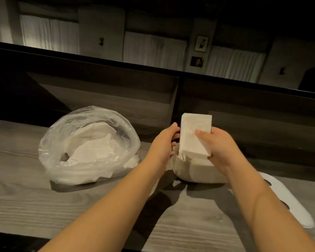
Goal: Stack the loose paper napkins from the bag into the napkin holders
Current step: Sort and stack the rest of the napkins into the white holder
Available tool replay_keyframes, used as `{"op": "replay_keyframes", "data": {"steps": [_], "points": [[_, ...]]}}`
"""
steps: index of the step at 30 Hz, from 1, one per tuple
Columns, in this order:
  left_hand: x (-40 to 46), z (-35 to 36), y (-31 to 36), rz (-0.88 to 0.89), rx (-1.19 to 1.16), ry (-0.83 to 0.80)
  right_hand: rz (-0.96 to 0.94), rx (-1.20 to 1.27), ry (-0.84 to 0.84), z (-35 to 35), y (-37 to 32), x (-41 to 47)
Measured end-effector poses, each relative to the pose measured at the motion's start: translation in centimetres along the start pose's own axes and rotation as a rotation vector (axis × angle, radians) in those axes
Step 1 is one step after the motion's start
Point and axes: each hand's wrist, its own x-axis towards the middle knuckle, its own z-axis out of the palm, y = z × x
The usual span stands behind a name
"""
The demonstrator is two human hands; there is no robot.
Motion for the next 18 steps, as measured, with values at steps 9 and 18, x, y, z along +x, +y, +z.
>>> {"op": "replay_keyframes", "data": {"steps": [9,18], "points": [[1.7,-1.9,-4.0,0.362,0.966,-0.017,0.300,-0.201,-0.034,-3.8,1.1,4.3],[1.9,-3.6,-3.5,0.370,0.956,0.011,0.245,-0.350,-0.056,0.7,1.8,5.1]]}}
